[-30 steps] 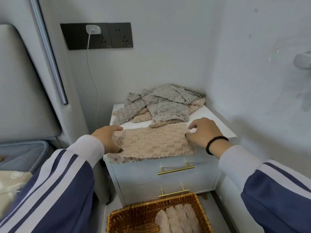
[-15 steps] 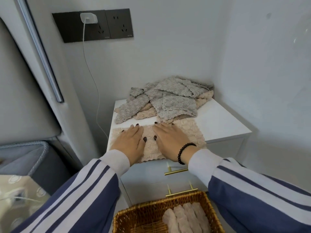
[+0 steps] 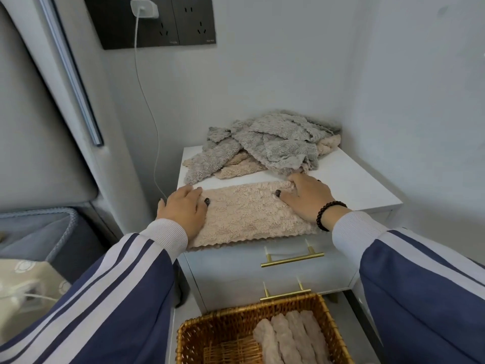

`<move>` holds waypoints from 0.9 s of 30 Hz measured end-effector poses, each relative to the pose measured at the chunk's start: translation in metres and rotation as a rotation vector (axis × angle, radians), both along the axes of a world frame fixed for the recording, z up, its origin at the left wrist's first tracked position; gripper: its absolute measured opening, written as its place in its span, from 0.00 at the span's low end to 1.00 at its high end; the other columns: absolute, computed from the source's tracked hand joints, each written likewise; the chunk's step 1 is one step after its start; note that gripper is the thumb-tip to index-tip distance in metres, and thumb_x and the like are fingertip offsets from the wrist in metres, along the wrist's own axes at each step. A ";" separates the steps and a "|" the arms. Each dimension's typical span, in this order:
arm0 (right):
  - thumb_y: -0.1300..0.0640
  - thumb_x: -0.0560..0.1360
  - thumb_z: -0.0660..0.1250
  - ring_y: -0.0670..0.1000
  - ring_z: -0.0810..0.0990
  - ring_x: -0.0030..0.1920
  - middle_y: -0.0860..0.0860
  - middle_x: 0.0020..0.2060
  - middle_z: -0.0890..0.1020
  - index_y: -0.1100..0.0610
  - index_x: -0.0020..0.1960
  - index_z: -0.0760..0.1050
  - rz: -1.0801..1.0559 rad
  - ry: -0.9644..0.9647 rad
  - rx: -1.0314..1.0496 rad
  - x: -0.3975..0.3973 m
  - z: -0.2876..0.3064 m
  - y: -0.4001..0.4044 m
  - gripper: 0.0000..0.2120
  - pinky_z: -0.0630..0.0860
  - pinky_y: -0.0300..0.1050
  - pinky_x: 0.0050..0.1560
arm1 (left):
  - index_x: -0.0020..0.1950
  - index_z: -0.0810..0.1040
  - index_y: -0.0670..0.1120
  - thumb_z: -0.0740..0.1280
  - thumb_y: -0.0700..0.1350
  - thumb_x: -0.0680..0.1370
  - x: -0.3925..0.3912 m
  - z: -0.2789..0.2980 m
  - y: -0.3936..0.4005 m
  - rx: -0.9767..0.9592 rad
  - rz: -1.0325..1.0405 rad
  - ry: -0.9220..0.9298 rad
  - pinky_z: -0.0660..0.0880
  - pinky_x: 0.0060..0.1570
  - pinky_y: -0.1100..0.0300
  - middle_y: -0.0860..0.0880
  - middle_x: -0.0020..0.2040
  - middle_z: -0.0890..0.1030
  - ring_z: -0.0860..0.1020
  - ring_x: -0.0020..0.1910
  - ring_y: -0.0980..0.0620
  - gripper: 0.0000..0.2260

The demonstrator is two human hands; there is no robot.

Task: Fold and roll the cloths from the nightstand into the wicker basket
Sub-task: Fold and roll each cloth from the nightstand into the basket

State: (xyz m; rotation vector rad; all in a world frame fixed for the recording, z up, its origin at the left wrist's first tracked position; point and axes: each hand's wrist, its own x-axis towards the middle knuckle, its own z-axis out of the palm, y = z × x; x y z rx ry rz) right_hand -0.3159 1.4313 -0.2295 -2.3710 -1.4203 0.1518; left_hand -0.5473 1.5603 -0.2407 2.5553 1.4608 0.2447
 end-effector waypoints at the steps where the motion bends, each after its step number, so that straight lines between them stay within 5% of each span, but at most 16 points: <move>1: 0.44 0.77 0.61 0.53 0.75 0.53 0.51 0.53 0.76 0.55 0.62 0.71 -0.007 0.031 0.027 0.000 0.002 -0.001 0.18 0.71 0.49 0.54 | 0.76 0.62 0.52 0.55 0.54 0.82 -0.001 0.002 0.001 0.023 0.016 -0.023 0.55 0.73 0.44 0.50 0.75 0.63 0.60 0.74 0.47 0.22; 8: 0.64 0.70 0.70 0.46 0.71 0.38 0.46 0.37 0.73 0.53 0.40 0.67 -0.071 0.361 0.386 -0.004 0.002 -0.033 0.12 0.65 0.34 0.33 | 0.69 0.69 0.50 0.62 0.53 0.79 -0.010 0.016 -0.013 0.034 0.072 -0.016 0.68 0.63 0.47 0.45 0.63 0.73 0.67 0.65 0.42 0.19; 13: 0.67 0.68 0.73 0.45 0.73 0.44 0.48 0.47 0.74 0.56 0.52 0.75 -0.155 0.531 0.410 -0.007 0.017 -0.065 0.16 0.66 0.30 0.35 | 0.47 0.75 0.48 0.70 0.45 0.72 -0.024 0.026 -0.035 -0.145 0.130 -0.351 0.74 0.46 0.54 0.47 0.45 0.78 0.76 0.48 0.44 0.06; 16: 0.68 0.67 0.74 0.44 0.75 0.42 0.49 0.47 0.78 0.57 0.53 0.80 -0.183 0.697 0.358 -0.005 0.030 -0.088 0.16 0.69 0.27 0.31 | 0.41 0.76 0.46 0.75 0.40 0.70 -0.035 0.037 -0.051 -0.307 0.118 -0.615 0.69 0.35 0.59 0.48 0.37 0.78 0.75 0.39 0.48 0.08; 19: 0.73 0.67 0.72 0.54 0.79 0.44 0.55 0.40 0.82 0.62 0.46 0.80 -0.224 0.958 0.324 -0.004 0.034 -0.110 0.11 0.77 0.40 0.41 | 0.44 0.80 0.44 0.77 0.33 0.67 -0.046 0.052 -0.071 -0.515 0.077 -0.821 0.74 0.39 0.58 0.48 0.36 0.82 0.78 0.39 0.48 0.11; 22: 0.70 0.71 0.69 0.57 0.80 0.50 0.59 0.47 0.83 0.63 0.49 0.78 -0.249 1.140 0.321 -0.007 0.042 -0.132 0.08 0.75 0.52 0.56 | 0.50 0.80 0.39 0.74 0.31 0.68 -0.055 0.063 -0.097 -0.835 0.068 -0.967 0.81 0.36 0.59 0.45 0.37 0.85 0.83 0.35 0.49 0.12; 27: 0.62 0.75 0.68 0.58 0.82 0.52 0.61 0.55 0.81 0.65 0.62 0.74 -0.244 1.210 0.353 -0.008 0.056 -0.158 0.16 0.78 0.57 0.55 | 0.59 0.76 0.31 0.67 0.39 0.77 -0.067 0.067 -0.130 -1.022 0.096 -1.058 0.81 0.39 0.55 0.34 0.51 0.82 0.82 0.40 0.43 0.15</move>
